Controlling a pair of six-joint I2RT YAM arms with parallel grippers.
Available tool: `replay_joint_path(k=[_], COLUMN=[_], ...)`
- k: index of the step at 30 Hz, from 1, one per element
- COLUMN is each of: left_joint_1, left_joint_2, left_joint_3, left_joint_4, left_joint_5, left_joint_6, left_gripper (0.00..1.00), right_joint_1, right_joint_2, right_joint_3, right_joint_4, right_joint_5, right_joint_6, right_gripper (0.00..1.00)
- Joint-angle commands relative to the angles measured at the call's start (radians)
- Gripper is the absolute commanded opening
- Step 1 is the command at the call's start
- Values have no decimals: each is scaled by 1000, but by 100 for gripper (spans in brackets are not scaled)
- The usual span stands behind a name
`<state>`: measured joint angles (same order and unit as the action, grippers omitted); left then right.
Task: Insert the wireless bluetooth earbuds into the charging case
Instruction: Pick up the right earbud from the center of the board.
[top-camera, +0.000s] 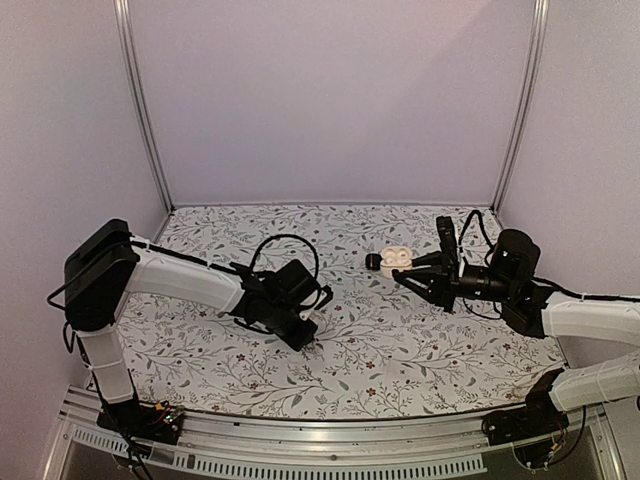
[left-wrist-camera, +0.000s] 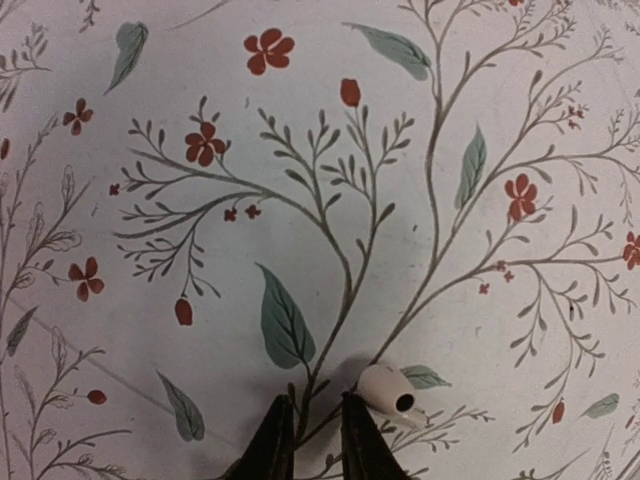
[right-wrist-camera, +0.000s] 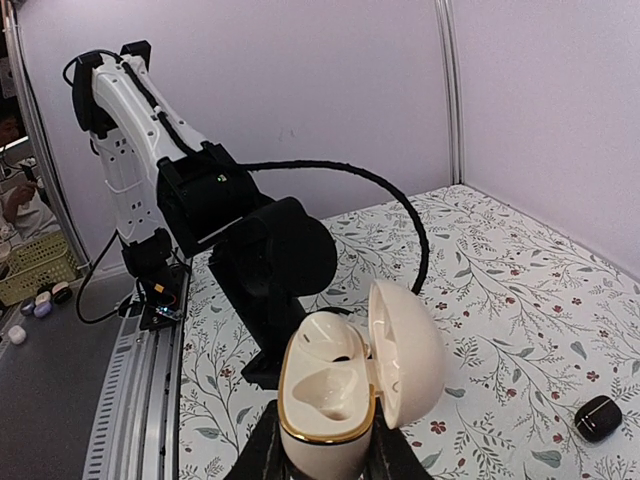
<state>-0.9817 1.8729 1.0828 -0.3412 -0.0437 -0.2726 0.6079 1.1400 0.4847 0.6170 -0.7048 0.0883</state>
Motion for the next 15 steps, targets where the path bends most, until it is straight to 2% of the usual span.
replay_joint_path(k=[1, 7, 15], left_joint_1=[-4, 8, -2], left_joint_2=[-38, -104, -70], left_joint_3=[1, 8, 102], left_joint_4=[57, 38, -70], left_joint_5=[36, 77, 153], left_joint_6=[32, 47, 53], left_gripper=[18, 23, 40], right_joint_1=[-5, -7, -7], right_joint_2=[-20, -21, -35], right_joint_3=[-9, -8, -9], right_joint_4=[-7, -9, -31], right_joint_5=[10, 10, 21], right_joint_6=[-12, -12, -16], right_gripper=[0, 0, 0])
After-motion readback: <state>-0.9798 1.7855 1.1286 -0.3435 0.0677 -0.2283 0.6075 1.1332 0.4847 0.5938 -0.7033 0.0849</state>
